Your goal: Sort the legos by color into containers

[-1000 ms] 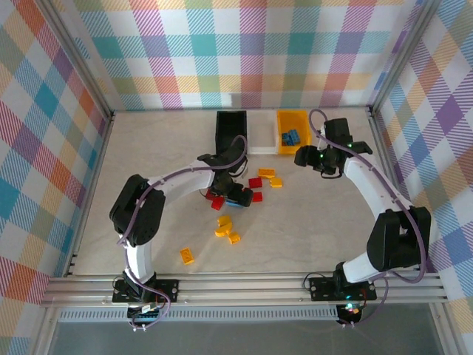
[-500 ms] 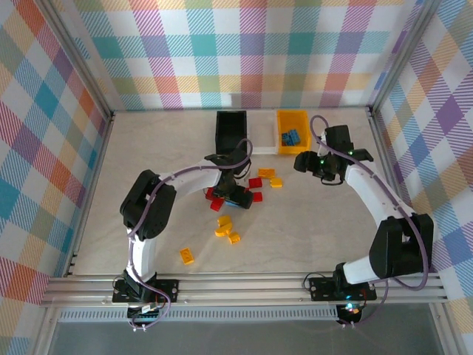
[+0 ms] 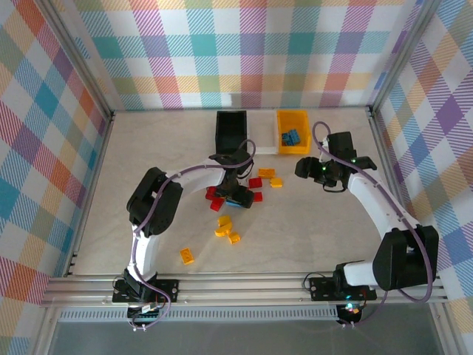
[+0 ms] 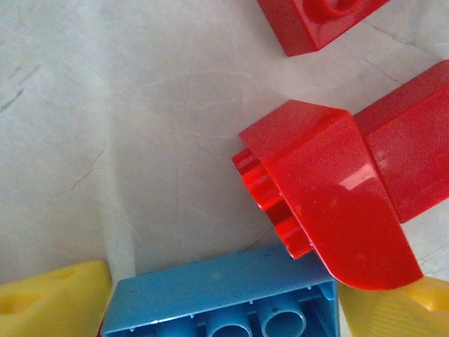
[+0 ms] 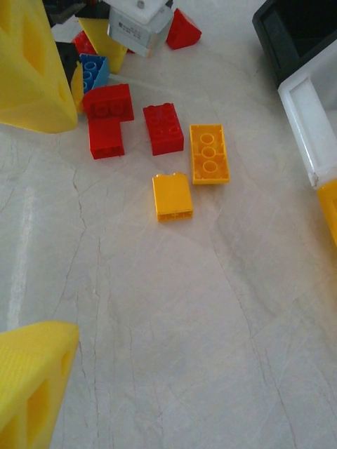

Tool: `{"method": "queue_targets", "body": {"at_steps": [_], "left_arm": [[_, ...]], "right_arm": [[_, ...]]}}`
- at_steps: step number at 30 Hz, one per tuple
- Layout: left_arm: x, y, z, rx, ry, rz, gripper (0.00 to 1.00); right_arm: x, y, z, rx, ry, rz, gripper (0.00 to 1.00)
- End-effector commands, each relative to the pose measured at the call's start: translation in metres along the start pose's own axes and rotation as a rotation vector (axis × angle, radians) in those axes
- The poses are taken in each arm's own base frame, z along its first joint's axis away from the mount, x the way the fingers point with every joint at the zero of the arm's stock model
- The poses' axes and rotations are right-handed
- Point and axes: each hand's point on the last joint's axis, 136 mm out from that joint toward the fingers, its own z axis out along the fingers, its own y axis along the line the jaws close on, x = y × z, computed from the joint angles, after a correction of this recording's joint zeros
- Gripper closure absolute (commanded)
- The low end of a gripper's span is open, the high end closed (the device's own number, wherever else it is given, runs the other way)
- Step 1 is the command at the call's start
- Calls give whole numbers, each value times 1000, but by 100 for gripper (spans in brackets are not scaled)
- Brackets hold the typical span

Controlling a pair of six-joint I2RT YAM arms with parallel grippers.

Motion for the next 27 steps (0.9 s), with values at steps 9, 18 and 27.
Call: {"method": "queue_targets", "body": {"at_steps": [9,18,27], "left_arm": [[9,3,8,-29,48,0,33],[-10,-6,-38,3,-31,-17,35],[-114,-39,-116,105,-270,0,34]], "right_arm": [[0,10,-15,-45,-34,24,29],[2,-5,-22,38,-46,31,28],[-16,-74,-16,196,-84,234,27]]}}
